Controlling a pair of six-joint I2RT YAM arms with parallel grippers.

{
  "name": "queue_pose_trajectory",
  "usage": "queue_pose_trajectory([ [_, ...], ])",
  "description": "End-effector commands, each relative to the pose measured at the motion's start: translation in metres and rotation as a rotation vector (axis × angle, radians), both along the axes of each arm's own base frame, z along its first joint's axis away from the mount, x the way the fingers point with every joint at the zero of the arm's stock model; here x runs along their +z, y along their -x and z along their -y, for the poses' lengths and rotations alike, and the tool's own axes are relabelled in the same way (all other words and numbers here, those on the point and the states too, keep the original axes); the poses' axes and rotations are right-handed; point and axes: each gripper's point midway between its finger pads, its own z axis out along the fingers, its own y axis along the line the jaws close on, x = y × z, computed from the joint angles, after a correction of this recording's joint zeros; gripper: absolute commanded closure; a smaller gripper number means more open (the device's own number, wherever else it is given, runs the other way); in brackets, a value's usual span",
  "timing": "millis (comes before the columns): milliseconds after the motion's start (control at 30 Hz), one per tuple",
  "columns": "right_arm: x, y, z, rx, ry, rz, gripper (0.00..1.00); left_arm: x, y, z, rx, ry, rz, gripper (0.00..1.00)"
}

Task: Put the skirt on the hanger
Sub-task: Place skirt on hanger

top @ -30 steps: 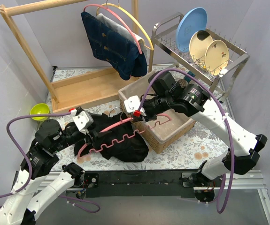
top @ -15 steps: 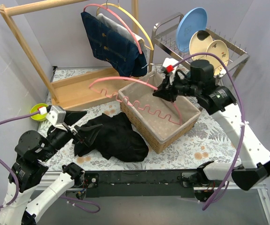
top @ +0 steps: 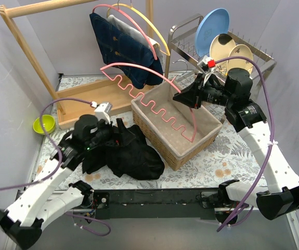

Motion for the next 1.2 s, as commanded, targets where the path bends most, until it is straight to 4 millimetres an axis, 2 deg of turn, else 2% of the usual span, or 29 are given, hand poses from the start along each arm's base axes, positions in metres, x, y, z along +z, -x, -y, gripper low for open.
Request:
queue_pose_trajectory([
  [0,0.019,0.006,-0.002,0.028,-0.070,0.044,0.99,-0.009,-0.018,0.011,0.040,-0.009,-0.108,0.21],
  [33,0.016,0.007,-0.003,0.030,-0.072,0.034,0.99,-0.012,-0.021,0.013,0.059,-0.016,-0.137,0.21],
  [67,0.016,0.007,-0.003,0.030,-0.073,0.034,0.99,-0.027,-0.027,0.011,0.102,-0.058,-0.186,0.21],
  [167,0.013,0.005,-0.003,0.025,-0.071,0.026,0.99,-0.051,-0.027,0.017,0.134,-0.141,-0.261,0.23],
  [367,0.010,0.003,-0.004,0.022,-0.075,0.016,0.99,-0.077,-0.023,0.030,0.204,-0.343,-0.264,0.22],
  [400,0.008,0.002,-0.004,0.017,-0.073,0.009,0.99,-0.087,-0.028,0.028,0.235,-0.405,-0.262,0.22],
  [433,0.007,0.002,-0.004,0.018,-0.074,0.009,0.99,-0.092,-0.025,0.031,0.227,-0.443,-0.257,0.21],
  [567,0.007,0.005,-0.003,0.021,-0.078,0.008,0.99,-0.109,-0.025,0.021,0.266,-0.584,-0.271,0.22],
  [700,0.005,0.006,-0.003,0.029,-0.077,0.007,0.99,-0.117,-0.018,0.003,0.310,-0.644,-0.292,0.23],
  [800,0.002,0.007,-0.005,0.038,-0.081,-0.001,0.99,-0.119,-0.008,-0.010,0.319,-0.653,-0.304,0.32],
  [967,0.001,0.009,-0.006,0.051,-0.088,-0.009,0.99,-0.120,0.013,-0.031,0.340,-0.659,-0.354,0.35],
  [1000,0.001,0.009,-0.006,0.051,-0.088,-0.009,0.99,-0.121,0.015,-0.033,0.339,-0.656,-0.356,0.38],
  [1100,0.002,0.011,-0.005,0.054,-0.090,-0.007,0.99,-0.115,0.022,-0.041,0.360,-0.623,-0.363,0.59],
  [1133,0.002,0.012,-0.005,0.058,-0.091,-0.005,0.99,-0.114,0.023,-0.044,0.374,-0.619,-0.365,0.63],
  [1167,0.003,0.013,-0.005,0.059,-0.092,-0.002,0.99,-0.112,0.025,-0.045,0.391,-0.605,-0.372,0.63],
])
